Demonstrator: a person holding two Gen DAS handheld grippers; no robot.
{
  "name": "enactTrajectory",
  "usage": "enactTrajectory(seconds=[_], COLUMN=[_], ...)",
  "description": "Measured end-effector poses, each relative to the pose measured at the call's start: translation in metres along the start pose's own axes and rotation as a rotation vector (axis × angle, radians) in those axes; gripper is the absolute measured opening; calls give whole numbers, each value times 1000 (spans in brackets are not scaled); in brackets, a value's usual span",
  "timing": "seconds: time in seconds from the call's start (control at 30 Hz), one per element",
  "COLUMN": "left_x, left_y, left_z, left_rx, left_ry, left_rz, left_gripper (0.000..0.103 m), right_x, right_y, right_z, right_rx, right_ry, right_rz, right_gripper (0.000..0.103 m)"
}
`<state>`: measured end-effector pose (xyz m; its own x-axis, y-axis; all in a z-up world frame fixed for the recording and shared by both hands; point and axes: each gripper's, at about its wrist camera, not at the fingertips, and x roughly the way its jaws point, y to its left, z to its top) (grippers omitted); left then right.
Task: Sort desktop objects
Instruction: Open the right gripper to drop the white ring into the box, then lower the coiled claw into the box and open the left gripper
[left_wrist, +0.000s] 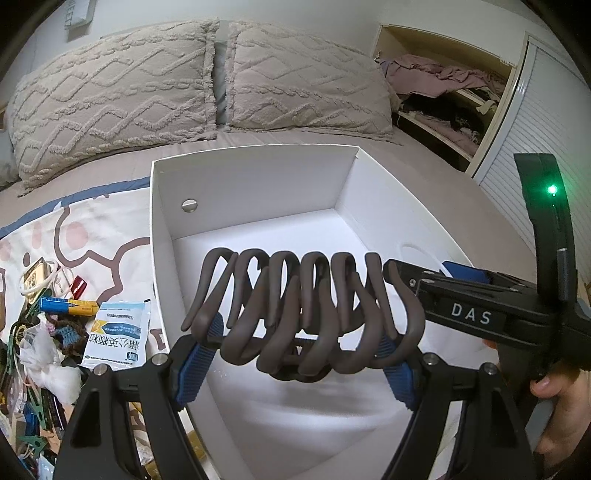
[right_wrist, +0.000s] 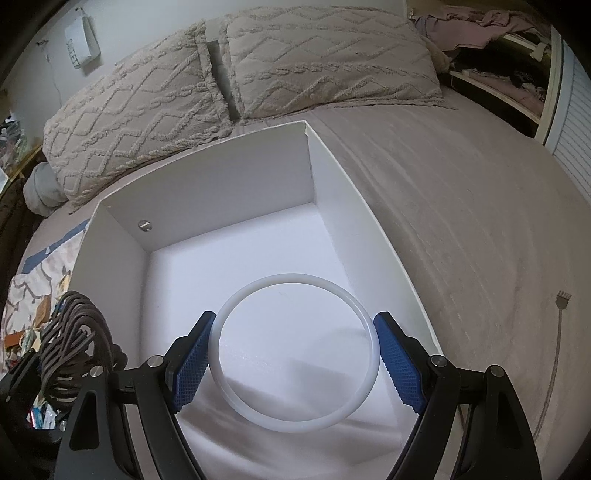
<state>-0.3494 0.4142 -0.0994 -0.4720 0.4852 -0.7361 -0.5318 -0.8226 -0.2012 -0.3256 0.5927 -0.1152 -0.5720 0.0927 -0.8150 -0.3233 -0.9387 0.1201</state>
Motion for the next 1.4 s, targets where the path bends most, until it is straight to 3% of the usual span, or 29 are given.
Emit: enactTrajectory(seconds=[0.4, 0.57, 0.8, 0.97, 1.2, 1.4], left_x=[0, 0, 0, 0, 1, 5], left_y=[1, 0, 0, 1, -3, -7], left_z=[-1, -1, -1, -1, 1, 1], left_rx=[-4, -7, -6, -7, 34, 55], left_ry=[-6, -8, -7, -9, 5, 36], left_rz=[-3, -4, -5, -15, -46, -46], left_gripper=[80, 80, 80, 80, 80, 80], right_x=[1, -2, -4, -12, -22, -27], right_y=[-2, 3, 4, 3, -8, -5], right_z=[-1, -1, -2, -4, -7, -9], right_rx=[11, -15, -20, 4, 80, 80], right_ry=[0, -5, -24, -107, -184, -242], right_rz=[-12, -9, -30, -66, 4, -1], right_gripper=[85, 98, 98, 98, 98, 98])
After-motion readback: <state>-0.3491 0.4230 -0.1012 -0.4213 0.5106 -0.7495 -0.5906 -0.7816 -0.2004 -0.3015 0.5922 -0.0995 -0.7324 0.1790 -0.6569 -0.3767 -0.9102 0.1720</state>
